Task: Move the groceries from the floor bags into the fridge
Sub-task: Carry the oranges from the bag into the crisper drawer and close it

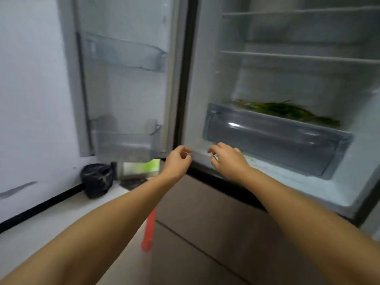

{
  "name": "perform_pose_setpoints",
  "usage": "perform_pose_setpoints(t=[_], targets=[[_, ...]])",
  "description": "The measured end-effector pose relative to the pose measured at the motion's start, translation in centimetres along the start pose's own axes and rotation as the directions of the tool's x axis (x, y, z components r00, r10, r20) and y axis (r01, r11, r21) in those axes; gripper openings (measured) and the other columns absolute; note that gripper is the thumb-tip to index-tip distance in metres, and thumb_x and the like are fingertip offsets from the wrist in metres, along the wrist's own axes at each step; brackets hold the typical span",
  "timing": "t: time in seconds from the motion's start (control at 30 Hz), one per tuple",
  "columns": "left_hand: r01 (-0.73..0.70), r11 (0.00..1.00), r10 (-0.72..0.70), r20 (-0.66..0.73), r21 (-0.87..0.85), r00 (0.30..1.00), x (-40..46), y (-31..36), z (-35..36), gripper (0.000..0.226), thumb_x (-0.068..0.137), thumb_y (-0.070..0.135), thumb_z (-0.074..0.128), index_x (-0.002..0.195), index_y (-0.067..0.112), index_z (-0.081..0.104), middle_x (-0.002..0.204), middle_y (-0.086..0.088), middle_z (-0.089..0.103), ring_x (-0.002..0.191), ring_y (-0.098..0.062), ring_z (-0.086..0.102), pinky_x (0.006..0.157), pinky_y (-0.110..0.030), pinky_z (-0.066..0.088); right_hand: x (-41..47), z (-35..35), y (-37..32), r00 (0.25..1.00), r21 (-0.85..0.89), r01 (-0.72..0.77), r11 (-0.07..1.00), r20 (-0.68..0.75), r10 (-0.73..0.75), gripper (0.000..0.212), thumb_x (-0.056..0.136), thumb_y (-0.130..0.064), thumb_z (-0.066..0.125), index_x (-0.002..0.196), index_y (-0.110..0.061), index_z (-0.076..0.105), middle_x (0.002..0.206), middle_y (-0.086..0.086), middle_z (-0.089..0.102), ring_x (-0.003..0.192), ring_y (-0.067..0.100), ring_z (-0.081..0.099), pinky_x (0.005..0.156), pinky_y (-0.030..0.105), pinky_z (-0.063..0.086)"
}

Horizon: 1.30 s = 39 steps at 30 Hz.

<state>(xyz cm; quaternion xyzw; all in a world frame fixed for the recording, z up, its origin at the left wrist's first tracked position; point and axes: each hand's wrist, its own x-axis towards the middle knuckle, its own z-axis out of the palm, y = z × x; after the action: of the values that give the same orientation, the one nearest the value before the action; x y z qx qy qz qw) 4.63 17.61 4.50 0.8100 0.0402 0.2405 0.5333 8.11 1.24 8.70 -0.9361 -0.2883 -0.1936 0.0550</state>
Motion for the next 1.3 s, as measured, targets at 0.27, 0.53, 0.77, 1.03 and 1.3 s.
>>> perform_pose_setpoints(t=[0.27,0.53,0.77,1.03,1.3], targets=[[0.383,0.924,-0.372,-0.29,-0.021,0.882,-15.6,-12.4,-22.1,0.017,0.09,0.01,0.05,0.103,0.016,0.059,0.089,-0.006,0.061,0.083,-0.023,0.058,0.084,-0.045,0.053,-3.5,8.7,-21.9,0.924,0.129,0.341,0.931,0.136,-0.357,0.034,0.091,-0.027,0.047,0.123,-0.023,0.055,0.124,0.003,0.057,0.116,0.026,0.053,0.09,0.036,0.044],[0.64,0.762,-0.479,-0.58,0.099,0.659,-35.9,-19.7,-50.1,0.017,0.092,0.014,0.046,0.105,0.018,0.057,0.085,-0.002,0.06,0.077,-0.021,0.057,0.073,-0.036,0.051,-6.7,12.5,-53.7,0.793,0.397,0.475,0.785,0.195,-0.578,0.035,0.095,-0.028,0.045,0.129,-0.021,0.05,0.126,0.004,0.053,0.106,0.025,0.058,0.091,0.038,0.047],[0.796,0.605,-0.508,-0.766,0.009,0.394,-51.0,-23.4,-68.1,0.015,0.089,0.011,0.053,0.098,0.006,0.064,0.084,-0.008,0.06,0.076,-0.023,0.054,0.071,-0.034,0.048,-12.5,14.2,-77.1,0.555,0.495,0.63,0.599,0.253,-0.792,0.036,0.096,-0.03,0.044,0.131,-0.022,0.049,0.133,0.002,0.051,0.109,0.022,0.058,0.095,0.037,0.047],[0.838,0.531,-0.562,-0.792,-0.125,0.238,-54.8,-30.4,-79.2,0.017,0.089,0.01,0.054,0.102,0.004,0.064,0.096,-0.02,0.065,0.089,-0.034,0.059,0.076,-0.031,0.046,-10.4,18.3,-93.8,0.365,0.52,0.696,0.496,0.339,-0.867,0.037,0.097,-0.029,0.042,0.133,-0.021,0.046,0.134,0.002,0.049,0.111,0.023,0.057,0.092,0.034,0.046],[0.824,0.51,-0.584,-0.803,-0.248,0.12,-51.9,-36.1,-90.3,0.017,0.09,0.01,0.052,0.103,0.008,0.062,0.092,-0.014,0.061,0.087,-0.03,0.059,0.069,-0.026,0.045,-3.4,22.4,-109.5,0.175,0.549,0.745,0.378,0.386,-0.906,0.036,0.096,-0.027,0.044,0.131,-0.019,0.048,0.129,0.007,0.051,0.111,0.025,0.055,0.095,0.039,0.046]])
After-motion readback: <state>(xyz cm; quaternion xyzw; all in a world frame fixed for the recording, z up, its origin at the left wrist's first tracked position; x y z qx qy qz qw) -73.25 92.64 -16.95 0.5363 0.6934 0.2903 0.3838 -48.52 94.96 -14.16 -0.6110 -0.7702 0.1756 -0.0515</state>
